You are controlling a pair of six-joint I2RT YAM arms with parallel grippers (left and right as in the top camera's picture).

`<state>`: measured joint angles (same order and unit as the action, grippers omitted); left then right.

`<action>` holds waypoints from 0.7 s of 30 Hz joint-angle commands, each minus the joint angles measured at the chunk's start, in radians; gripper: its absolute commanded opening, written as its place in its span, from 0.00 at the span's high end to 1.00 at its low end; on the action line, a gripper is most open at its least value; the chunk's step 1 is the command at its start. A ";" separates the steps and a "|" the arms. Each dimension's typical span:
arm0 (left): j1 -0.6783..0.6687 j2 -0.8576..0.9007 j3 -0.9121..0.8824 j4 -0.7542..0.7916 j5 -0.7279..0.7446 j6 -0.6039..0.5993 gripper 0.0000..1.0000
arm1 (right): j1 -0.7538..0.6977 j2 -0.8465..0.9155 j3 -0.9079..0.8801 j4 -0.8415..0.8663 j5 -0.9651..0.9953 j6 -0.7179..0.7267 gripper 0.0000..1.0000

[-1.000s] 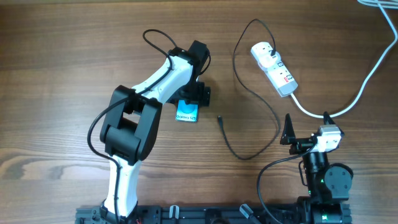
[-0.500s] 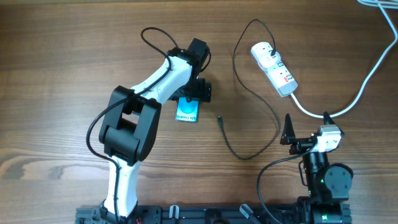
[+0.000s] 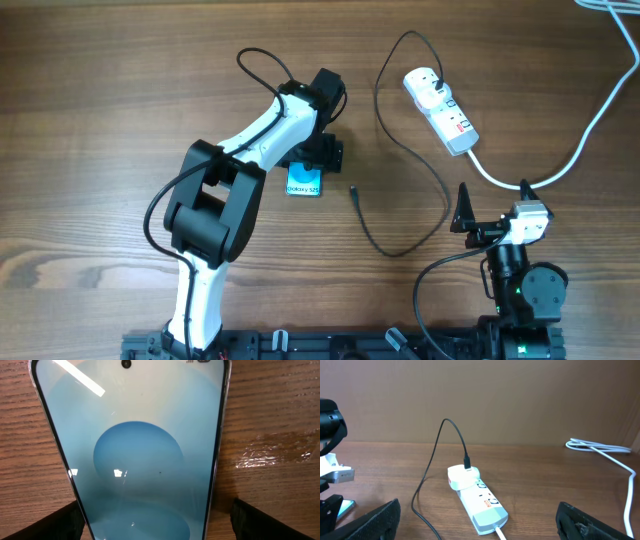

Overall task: Plug charger to phone and switch on socket
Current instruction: 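Align the left gripper on the phone's edge and close on it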

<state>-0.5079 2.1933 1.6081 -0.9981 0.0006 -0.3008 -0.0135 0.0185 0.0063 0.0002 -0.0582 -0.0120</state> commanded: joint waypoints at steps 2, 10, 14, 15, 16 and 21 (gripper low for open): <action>-0.003 0.034 -0.037 -0.004 -0.007 0.002 0.06 | -0.005 -0.005 -0.001 0.002 0.013 0.013 0.00; 0.019 0.035 -0.037 0.014 -0.029 -0.021 0.00 | -0.005 -0.005 -0.001 0.002 0.013 0.013 0.00; 0.020 0.034 -0.037 0.014 -0.052 -0.021 0.00 | -0.005 -0.005 -0.001 0.002 0.013 0.012 0.00; 0.021 0.034 -0.037 0.014 -0.051 -0.021 0.00 | -0.005 -0.005 -0.001 0.002 0.013 0.013 0.00; 0.022 0.035 -0.037 0.015 -0.051 -0.021 0.00 | -0.005 -0.005 -0.001 0.002 0.013 0.012 0.00; 0.026 0.034 -0.037 0.015 -0.057 -0.021 0.00 | -0.005 -0.005 -0.001 0.002 0.013 0.012 0.00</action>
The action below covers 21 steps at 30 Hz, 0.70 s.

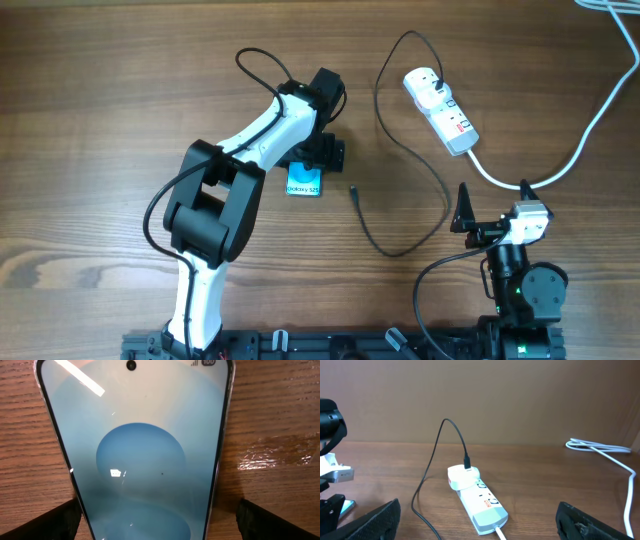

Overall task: Plug charger to phone and switch on socket
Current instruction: 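Align the left gripper on the phone's edge and close on it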

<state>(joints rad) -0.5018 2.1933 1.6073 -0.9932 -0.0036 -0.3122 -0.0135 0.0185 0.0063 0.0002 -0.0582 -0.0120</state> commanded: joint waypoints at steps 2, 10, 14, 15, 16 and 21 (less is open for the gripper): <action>0.027 0.035 -0.037 0.010 -0.066 -0.010 0.00 | -0.005 -0.005 -0.001 0.002 0.013 0.012 0.00; 0.040 0.035 -0.037 0.000 -0.065 -0.010 0.00 | -0.005 -0.005 -0.001 0.002 0.013 0.013 0.00; 0.039 0.035 -0.037 -0.009 -0.059 -0.010 0.01 | -0.005 -0.005 -0.001 0.002 0.013 0.013 0.00; 0.039 0.034 -0.037 -0.012 -0.052 -0.009 0.01 | -0.005 -0.005 -0.001 0.002 0.013 0.013 0.00; 0.039 0.034 -0.037 -0.013 -0.043 -0.009 0.01 | -0.005 -0.005 -0.001 0.002 0.013 0.012 0.00; 0.039 0.034 -0.037 -0.014 0.007 -0.009 0.00 | -0.005 -0.005 -0.001 0.002 0.013 0.013 0.00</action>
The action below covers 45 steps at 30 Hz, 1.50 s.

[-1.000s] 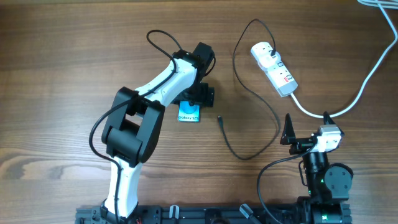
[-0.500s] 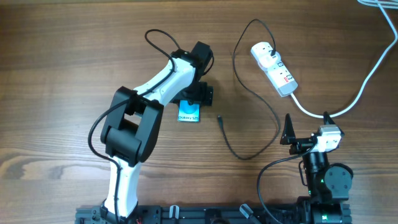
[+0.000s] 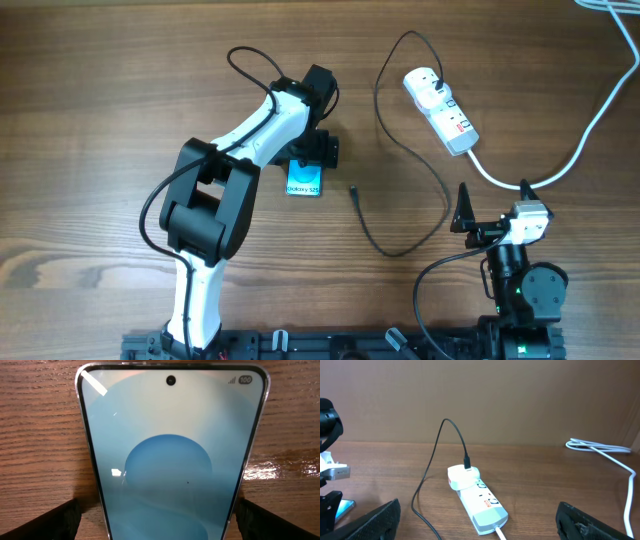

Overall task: Plug charger to phone and switch on socket
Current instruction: 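Align the left gripper on the phone's edge and close on it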

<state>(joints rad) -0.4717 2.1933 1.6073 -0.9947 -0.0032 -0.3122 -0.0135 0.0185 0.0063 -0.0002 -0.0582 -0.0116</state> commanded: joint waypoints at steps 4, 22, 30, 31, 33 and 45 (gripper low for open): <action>0.005 0.034 -0.037 -0.015 0.006 -0.010 0.00 | -0.005 -0.005 -0.001 0.002 0.013 0.012 0.00; -0.018 0.035 -0.037 -0.016 0.040 -0.036 0.00 | -0.005 -0.005 -0.001 0.002 0.013 0.012 0.00; -0.029 0.034 -0.037 -0.007 0.083 -0.032 0.00 | -0.005 -0.005 -0.001 0.002 0.013 0.012 0.00; -0.028 0.035 -0.037 -0.004 0.081 -0.032 0.00 | -0.005 -0.005 -0.001 0.002 0.013 0.012 0.00; -0.027 0.034 -0.037 0.000 0.080 -0.032 0.00 | -0.005 -0.005 -0.001 0.002 0.013 0.012 0.00; -0.027 0.034 -0.037 0.000 0.054 -0.032 0.16 | -0.005 -0.005 -0.001 0.002 0.013 0.012 0.00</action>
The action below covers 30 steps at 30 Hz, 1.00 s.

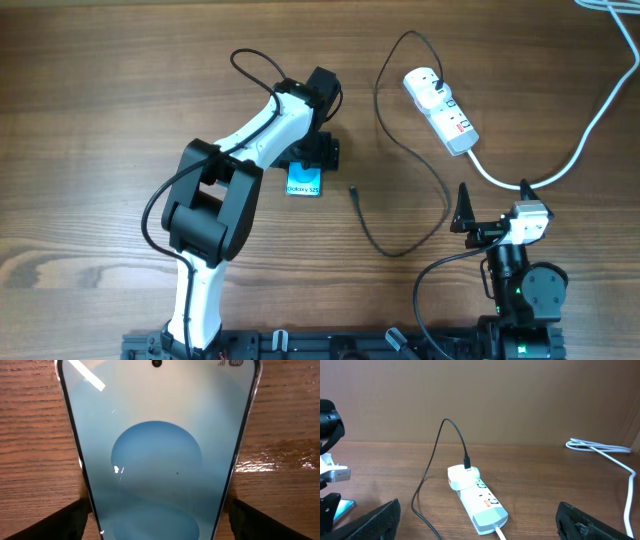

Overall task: Plug charger to phone and switch on socket
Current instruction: 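Align the left gripper on the phone's edge and close on it, then lift the phone upright with the left gripper and raise it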

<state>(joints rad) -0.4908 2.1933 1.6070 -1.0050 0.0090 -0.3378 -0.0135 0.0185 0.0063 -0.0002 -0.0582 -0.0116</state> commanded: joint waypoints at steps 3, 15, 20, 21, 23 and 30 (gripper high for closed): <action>-0.008 0.034 -0.036 0.010 0.042 -0.007 0.21 | -0.005 -0.005 -0.001 0.002 0.013 0.012 0.00; -0.008 0.034 -0.036 0.026 0.042 -0.007 0.26 | -0.005 -0.005 -0.001 0.002 0.013 0.012 0.00; -0.008 0.034 -0.036 0.026 0.042 -0.011 0.29 | -0.005 -0.005 -0.001 0.002 0.013 0.012 0.00; -0.008 0.033 -0.036 0.025 0.042 -0.011 0.29 | -0.005 -0.005 -0.001 0.002 0.013 0.012 0.00; -0.007 0.032 -0.035 0.025 0.042 -0.012 0.32 | -0.005 -0.005 -0.001 0.002 0.013 0.012 0.00; -0.004 0.021 0.016 -0.018 0.042 -0.036 0.36 | -0.005 -0.005 -0.001 0.002 0.013 0.012 0.00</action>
<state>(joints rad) -0.4908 2.1925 1.6115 -1.0069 0.0128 -0.3458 -0.0135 0.0185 0.0063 -0.0002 -0.0582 -0.0120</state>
